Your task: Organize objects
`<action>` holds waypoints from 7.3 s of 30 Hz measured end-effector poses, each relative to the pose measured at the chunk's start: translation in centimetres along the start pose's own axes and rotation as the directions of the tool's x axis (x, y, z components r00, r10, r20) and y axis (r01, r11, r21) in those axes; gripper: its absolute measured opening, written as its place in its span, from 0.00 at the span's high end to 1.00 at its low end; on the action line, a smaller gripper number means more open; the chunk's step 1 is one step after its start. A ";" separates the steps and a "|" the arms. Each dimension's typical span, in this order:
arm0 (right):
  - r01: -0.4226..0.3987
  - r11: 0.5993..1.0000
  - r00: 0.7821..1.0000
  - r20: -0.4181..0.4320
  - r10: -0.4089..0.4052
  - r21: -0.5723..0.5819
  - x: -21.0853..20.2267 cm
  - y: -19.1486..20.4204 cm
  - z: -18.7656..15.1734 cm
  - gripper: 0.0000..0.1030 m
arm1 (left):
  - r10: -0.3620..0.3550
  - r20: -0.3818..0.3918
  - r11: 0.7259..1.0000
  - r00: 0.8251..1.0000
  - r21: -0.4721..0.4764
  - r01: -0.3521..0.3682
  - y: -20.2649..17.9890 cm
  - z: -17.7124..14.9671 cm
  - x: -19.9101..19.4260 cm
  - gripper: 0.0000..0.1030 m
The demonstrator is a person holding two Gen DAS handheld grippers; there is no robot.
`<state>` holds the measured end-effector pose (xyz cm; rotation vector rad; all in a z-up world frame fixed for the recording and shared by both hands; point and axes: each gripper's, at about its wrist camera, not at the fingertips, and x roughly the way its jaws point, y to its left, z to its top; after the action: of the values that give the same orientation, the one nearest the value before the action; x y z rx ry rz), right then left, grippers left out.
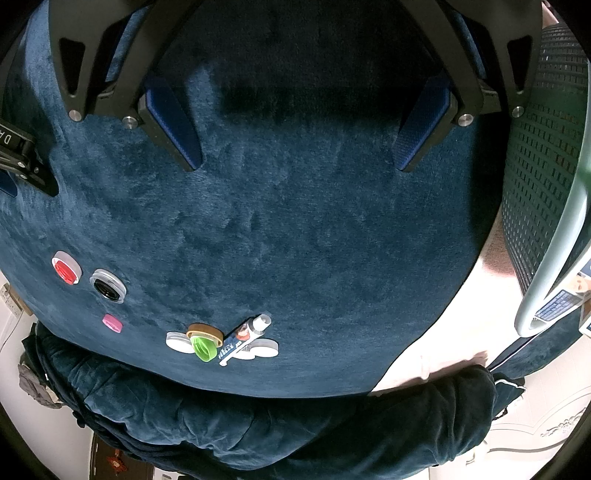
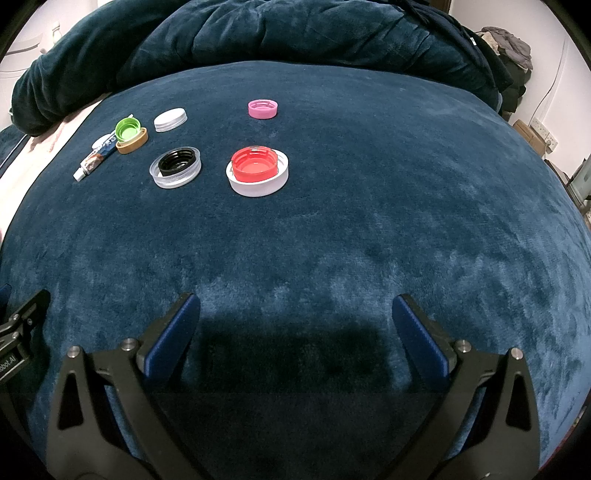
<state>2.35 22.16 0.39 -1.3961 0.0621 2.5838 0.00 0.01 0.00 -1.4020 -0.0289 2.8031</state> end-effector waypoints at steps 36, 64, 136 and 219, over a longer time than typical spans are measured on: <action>0.023 0.999 0.999 -0.043 -0.024 -0.023 0.2 0.5 0.6 0.00 | 0.008 -0.058 1.000 0.998 0.014 -0.007 -0.3 1.1 0.8 0.00; -0.117 0.993 0.985 -0.129 0.115 -0.003 7.6 0.7 17.4 0.14 | -0.026 -0.029 1.000 0.999 0.002 0.026 -1.2 6.7 0.1 0.00; -0.707 0.634 0.706 -0.270 0.654 -0.313 -17.7 30.3 7.8 0.70 | 0.175 -0.045 0.842 0.983 -0.511 -0.174 27.7 5.5 -19.6 0.60; -0.512 0.856 0.853 -0.163 0.496 -0.068 -13.9 12.3 10.7 0.00 | 0.205 -0.144 0.955 0.968 -0.189 -0.231 11.4 11.0 -16.5 0.01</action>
<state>-1.54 9.36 17.10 -1.8064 0.3636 2.9291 1.06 -11.80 19.58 -1.7207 -0.1767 2.9544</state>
